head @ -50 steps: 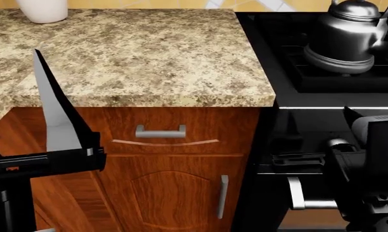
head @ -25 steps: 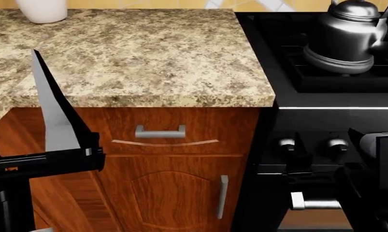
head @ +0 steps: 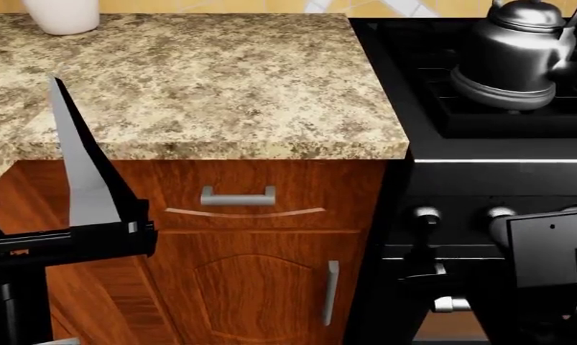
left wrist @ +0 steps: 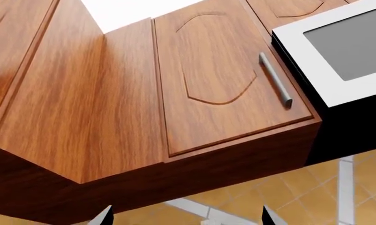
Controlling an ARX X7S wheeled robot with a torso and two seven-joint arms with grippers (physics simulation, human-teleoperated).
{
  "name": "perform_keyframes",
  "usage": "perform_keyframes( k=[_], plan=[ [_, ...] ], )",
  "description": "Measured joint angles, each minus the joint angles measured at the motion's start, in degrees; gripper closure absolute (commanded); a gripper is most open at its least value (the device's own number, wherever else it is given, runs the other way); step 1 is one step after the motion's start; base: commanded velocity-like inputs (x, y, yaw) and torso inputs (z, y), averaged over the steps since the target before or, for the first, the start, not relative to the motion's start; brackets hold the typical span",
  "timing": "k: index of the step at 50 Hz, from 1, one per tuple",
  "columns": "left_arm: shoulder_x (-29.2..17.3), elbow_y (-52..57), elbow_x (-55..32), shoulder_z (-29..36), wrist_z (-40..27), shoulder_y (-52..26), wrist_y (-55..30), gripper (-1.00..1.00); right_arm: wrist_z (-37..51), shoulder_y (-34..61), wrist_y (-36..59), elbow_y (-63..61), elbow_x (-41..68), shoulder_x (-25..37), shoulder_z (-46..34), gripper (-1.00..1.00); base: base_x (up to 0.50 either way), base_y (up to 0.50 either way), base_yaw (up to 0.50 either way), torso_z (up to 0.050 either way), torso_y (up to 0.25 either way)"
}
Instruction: Pick the kettle from the counter and place it on a stove burner. Then turn the burner on.
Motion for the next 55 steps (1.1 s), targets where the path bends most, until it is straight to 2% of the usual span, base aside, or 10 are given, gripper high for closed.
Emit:
perform_keyframes(
  k=[31,55],
  plan=[
    [-0.1,-0.1,-0.4,0.4,0.0,0.1,0.7,-1.00,-3.9,6.1,3.1,10.4,-4.8,-6.0,-6.2,-1.00,0.00,0.00,0.00,-0.004,0.000],
    [-0.2,-0.2,-0.7,0.5,0.1,0.2,0.4,-1.00,-7.7,8.3,3.2,18.2,-5.6,-7.4,-7.2,-1.00,0.00,0.00,0.00,-0.004,0.000]
  ],
)
